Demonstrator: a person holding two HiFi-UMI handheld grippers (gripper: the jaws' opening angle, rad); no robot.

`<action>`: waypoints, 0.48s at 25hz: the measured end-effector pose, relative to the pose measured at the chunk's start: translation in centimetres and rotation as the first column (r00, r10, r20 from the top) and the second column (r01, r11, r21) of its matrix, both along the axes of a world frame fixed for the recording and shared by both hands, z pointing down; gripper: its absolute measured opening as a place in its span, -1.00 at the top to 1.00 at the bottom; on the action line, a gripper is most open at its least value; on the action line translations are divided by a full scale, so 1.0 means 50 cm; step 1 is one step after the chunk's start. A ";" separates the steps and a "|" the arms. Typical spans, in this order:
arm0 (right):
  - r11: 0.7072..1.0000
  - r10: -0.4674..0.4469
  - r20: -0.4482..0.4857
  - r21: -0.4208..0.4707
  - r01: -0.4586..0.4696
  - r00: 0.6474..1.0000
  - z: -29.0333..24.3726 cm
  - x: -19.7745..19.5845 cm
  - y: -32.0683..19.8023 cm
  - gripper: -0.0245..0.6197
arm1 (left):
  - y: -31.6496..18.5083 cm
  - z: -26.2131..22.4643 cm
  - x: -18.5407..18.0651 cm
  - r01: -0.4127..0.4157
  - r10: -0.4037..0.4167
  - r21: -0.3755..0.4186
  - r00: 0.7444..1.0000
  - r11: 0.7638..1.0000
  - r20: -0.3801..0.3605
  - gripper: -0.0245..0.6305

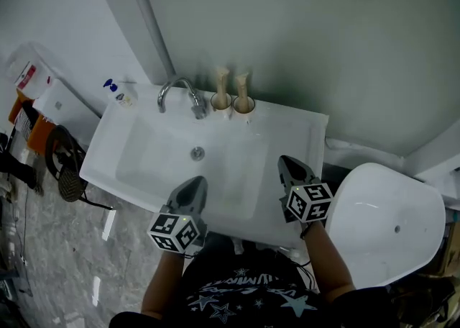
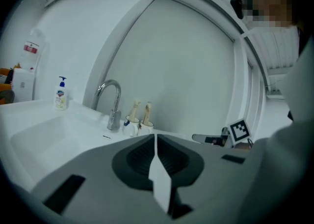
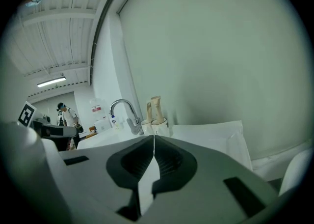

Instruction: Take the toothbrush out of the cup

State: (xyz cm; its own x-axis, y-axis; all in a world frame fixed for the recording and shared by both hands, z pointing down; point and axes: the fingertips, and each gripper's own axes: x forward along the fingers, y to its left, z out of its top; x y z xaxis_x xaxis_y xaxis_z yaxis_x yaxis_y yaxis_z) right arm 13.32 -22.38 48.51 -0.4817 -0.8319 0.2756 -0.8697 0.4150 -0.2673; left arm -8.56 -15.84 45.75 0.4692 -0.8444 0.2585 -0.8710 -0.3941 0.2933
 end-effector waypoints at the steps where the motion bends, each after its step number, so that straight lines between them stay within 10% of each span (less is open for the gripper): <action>1: 1.000 0.011 -0.004 -0.001 -0.011 1.000 0.000 -0.004 -0.009 0.88 | -0.014 0.000 -0.005 -0.011 0.011 0.000 1.000 1.000 -0.003 0.84; 12: 0.995 0.098 -0.032 0.016 -0.098 0.995 -0.024 -0.065 -0.122 0.88 | -0.161 -0.021 -0.078 -0.100 0.101 0.019 0.995 0.995 -0.020 0.84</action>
